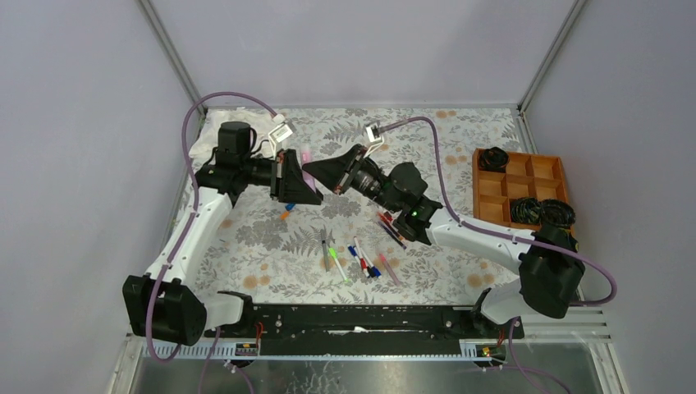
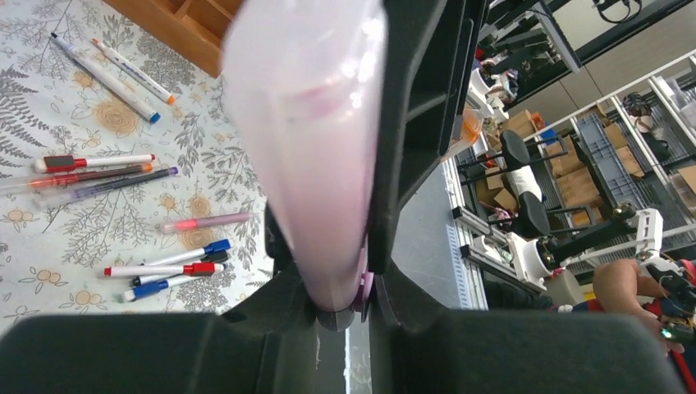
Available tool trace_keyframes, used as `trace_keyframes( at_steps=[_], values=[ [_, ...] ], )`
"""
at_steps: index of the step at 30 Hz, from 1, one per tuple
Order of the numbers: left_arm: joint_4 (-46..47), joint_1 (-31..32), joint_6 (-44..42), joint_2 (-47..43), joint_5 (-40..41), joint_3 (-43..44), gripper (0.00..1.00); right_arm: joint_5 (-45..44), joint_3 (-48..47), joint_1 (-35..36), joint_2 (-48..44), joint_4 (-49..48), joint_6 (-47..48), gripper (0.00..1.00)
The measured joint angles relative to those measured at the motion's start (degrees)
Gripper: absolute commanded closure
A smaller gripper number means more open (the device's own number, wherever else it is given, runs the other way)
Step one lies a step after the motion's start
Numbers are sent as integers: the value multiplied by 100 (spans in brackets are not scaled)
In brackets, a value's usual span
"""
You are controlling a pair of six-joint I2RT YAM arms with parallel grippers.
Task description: Open the pen caps
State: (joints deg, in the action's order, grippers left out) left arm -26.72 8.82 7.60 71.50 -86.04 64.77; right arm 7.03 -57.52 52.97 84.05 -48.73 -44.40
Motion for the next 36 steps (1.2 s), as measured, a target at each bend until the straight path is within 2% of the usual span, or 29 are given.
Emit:
trace_keyframes(
  at_steps=[1,4,7,10,16,21,25,31,36],
  values=[
    [-26,9,-9,0,4,2,100,-9,15,2,-11,26,24,81],
    [-243,24,-282,20,120,2,100,-59,26,-4,-107,334,26,60],
    [-636,68,-1064,70,520,26,100,-52,-39,-109,-343,1204,-52,45],
    [-1117,109,-1989,131,1134,90,100,271,-404,-564,-444,2227,-114,36],
    [-1956,844,-3530,192,2992,107,100,1309,-1567,-1458,-398,4227,236,33],
    [-2306,1462,-4321,144,4153,85,100,2323,-2830,-1510,50,5790,866,29],
    [-2603,1668,-4715,9,4706,83,100,2841,-2968,-1508,273,6736,1139,29],
    [-3016,1897,-4981,-46,5233,48,100,3193,-2898,-1556,315,7219,1167,30],
    [-3001,2083,-5156,-216,5580,-68,100,3357,-2752,-1794,291,7401,1084,26]
  ],
)
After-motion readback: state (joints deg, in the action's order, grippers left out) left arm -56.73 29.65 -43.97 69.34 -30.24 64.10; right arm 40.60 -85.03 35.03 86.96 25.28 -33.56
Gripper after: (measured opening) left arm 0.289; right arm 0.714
